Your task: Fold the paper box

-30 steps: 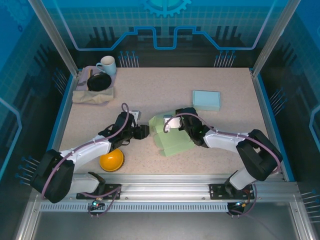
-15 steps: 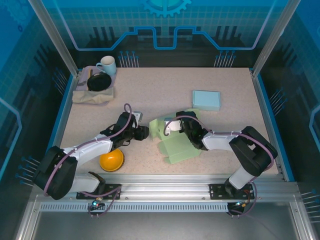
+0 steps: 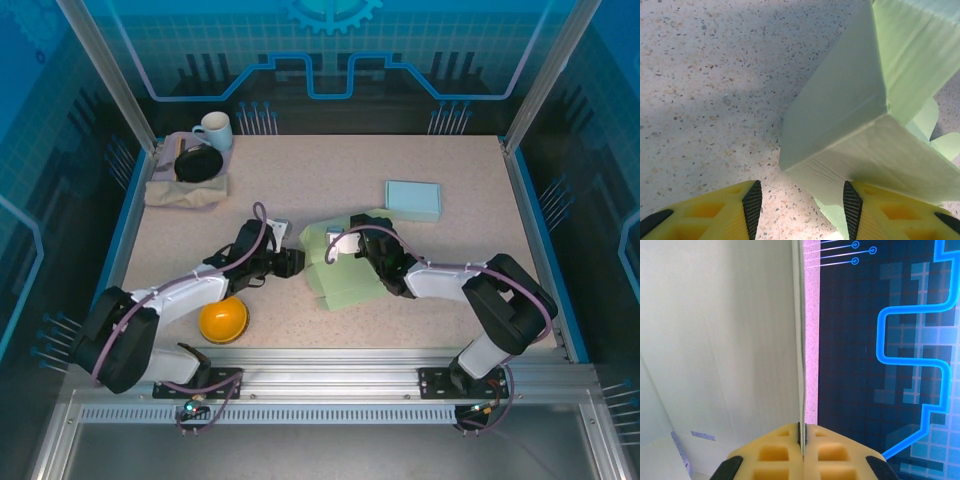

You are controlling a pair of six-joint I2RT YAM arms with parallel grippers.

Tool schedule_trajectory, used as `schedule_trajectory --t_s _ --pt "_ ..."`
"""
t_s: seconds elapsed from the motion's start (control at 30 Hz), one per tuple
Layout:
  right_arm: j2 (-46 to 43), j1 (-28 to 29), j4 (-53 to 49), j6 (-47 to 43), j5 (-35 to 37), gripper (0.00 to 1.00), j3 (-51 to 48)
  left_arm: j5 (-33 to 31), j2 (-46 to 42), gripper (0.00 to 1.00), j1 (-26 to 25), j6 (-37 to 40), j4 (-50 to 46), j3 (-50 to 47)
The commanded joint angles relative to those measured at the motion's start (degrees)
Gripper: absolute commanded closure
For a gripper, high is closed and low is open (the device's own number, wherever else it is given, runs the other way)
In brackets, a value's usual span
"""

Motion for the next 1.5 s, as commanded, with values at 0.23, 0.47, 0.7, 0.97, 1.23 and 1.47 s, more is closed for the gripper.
schedule_trajectory --t_s 0.23,0.47,0.7,0.97,1.23,1.47 --pt "-0.97 0.70 2.29 2.40 -0.20 1.00 1.03 0.52 4.17 0.49 -0.14 1.27 1.67 3.62" --pt "-0.99 0.53 -0.93 2.92 -1.55 1.00 1.16 -0.02 7.26 0.45 -0.15 2.43 2.44 5.80" --pt "1.96 -0.36 0.14 4.47 0.35 1.00 1.87 3.61 7.26 0.45 -0.33 3.71 6.13 4.41" --pt "7.29 0.43 11.41 0.13 4.64 1.00 1.09 4.22 8.71 0.45 -0.31 4.33 5.79 5.22" --pt "7.06 1.03 12.02 2.05 4.57 1.00 -0.67 2.68 11.10 0.46 -0.33 4.10 4.53 7.28" --pt "6.53 1.14 10.96 3.63 3.71 1.00 -2.07 2.68 12.70 0.46 -0.36 3.75 6.03 8.35"
